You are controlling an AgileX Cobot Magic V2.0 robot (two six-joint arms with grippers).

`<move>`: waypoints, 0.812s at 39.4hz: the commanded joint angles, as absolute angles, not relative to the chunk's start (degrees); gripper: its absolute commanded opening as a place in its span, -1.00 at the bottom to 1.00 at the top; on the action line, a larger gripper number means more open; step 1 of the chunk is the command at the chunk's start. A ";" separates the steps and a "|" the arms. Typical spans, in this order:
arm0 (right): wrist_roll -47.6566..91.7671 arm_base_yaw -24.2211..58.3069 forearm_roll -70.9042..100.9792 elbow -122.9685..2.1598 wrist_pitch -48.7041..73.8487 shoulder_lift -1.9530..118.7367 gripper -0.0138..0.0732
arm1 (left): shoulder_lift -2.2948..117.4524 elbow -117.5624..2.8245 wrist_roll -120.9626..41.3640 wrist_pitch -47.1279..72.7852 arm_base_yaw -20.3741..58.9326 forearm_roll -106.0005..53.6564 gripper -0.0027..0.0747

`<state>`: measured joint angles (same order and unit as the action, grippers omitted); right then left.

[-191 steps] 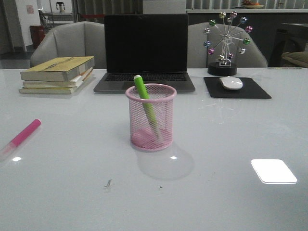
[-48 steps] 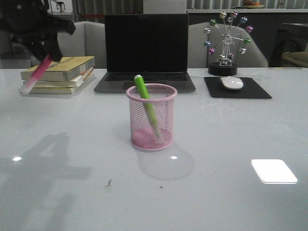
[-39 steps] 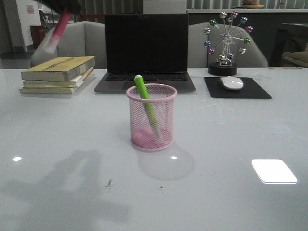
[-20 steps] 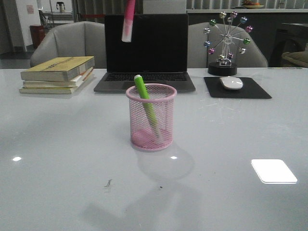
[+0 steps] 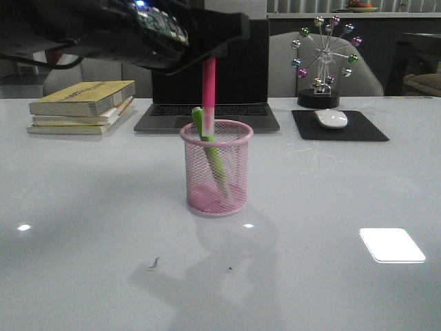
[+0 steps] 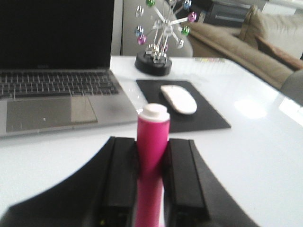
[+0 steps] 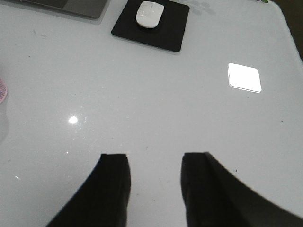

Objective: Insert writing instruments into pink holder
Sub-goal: 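Lower the pink highlighter into the holder and open the left gripper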

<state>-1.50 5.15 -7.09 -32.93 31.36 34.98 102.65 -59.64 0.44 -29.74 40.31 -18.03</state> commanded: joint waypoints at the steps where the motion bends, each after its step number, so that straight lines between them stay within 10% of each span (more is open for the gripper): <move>1: -1.31 4.78 -8.40 -34.53 27.57 34.83 0.20 | 100.84 -61.08 0.85 -35.79 41.02 -16.91 -0.69; 10: -1.31 4.78 -8.40 -34.53 27.57 34.83 0.20 | 101.37 -61.08 0.85 -34.88 41.02 -16.69 -0.60; 19: -1.31 4.78 -8.40 -34.53 27.57 34.83 0.20 | 100.84 -61.08 0.85 -34.81 41.02 -16.69 0.05; 32: -1.31 4.78 -8.48 -34.53 27.57 34.83 0.20 | 86.95 -61.08 -8.38 -28.15 34.54 -11.66 0.06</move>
